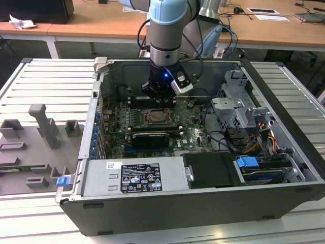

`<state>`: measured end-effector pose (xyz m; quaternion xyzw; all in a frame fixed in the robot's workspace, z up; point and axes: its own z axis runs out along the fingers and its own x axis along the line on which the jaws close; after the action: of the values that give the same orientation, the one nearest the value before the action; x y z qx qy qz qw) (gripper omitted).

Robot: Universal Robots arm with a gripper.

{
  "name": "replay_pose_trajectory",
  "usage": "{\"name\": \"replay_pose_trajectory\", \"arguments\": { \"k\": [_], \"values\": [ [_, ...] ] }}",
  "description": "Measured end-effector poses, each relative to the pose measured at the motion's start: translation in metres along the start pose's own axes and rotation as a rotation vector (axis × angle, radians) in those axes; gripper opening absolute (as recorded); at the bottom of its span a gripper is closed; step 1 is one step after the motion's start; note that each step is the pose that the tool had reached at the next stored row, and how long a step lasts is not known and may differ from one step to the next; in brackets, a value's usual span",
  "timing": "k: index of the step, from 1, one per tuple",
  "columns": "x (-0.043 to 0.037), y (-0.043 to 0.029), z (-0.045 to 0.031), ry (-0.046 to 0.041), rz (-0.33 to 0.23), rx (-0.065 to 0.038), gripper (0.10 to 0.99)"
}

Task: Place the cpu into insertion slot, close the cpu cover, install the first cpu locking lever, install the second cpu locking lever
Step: 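Install the first cpu locking lever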

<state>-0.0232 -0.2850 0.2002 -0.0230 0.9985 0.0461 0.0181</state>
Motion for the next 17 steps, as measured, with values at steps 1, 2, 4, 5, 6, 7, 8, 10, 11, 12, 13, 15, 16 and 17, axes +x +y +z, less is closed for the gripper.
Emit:
{"name": "replay_pose_trajectory", "arguments": {
  "k": [1,2,4,5,6,7,8,10,11,12,13,15,16,17],
  "values": [
    [0.0001,0.0001,0.0001,-0.0002,0.000,-0.006,0.106],
    [0.0001,0.0001,0.0001,-0.0004,0.001,-0.007,0.106],
    [0.0000,0.0001,-0.0003,-0.0005,0.000,-0.008,0.106],
    [0.0000,0.0001,-0.0003,-0.0005,0.000,-0.008,0.106],
    [0.0000,0.0001,-0.0004,-0.0003,0.000,-0.007,0.106],
    [-0.0001,0.0004,-0.0029,-0.0007,0.000,-0.008,0.106],
    [-0.0002,0.0006,-0.0058,-0.0005,0.000,-0.008,0.106],
    [-0.0004,0.0012,-0.0123,-0.0006,0.000,-0.009,0.106],
    [-0.0003,0.0017,-0.0181,-0.0005,0.000,-0.010,0.106],
    [0.0011,0.0022,-0.0231,-0.0005,0.000,-0.012,0.106],
    [0.0033,0.0025,-0.0250,-0.0007,0.001,-0.016,0.106],
    [0.0057,0.0027,-0.0258,-0.0010,0.001,-0.020,0.106],
    [0.0066,0.0026,-0.0263,-0.0011,0.001,-0.021,0.106],
    [0.0069,0.0025,-0.0265,-0.0010,0.001,-0.021,0.106]
  ]
}}
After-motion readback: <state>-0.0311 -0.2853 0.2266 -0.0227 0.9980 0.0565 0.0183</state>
